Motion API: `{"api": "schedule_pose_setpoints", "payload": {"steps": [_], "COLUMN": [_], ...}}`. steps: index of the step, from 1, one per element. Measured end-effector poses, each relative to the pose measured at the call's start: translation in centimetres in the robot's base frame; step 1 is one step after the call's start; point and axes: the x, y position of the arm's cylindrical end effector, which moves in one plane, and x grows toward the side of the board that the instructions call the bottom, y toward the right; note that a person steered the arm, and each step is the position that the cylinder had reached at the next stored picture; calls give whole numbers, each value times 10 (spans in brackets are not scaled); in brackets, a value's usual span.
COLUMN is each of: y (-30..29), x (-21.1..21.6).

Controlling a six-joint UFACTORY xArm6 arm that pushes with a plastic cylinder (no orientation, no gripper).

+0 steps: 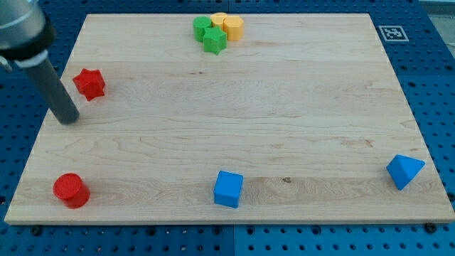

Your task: Push red star from center left to center right

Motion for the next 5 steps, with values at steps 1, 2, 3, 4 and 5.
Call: {"api": "schedule_pose_setpoints", "payload": {"steps": [1,2,3,4,5], "y": [-2,-2,13,37,54], "x": [-34,-34,-39,-46,-62]}}
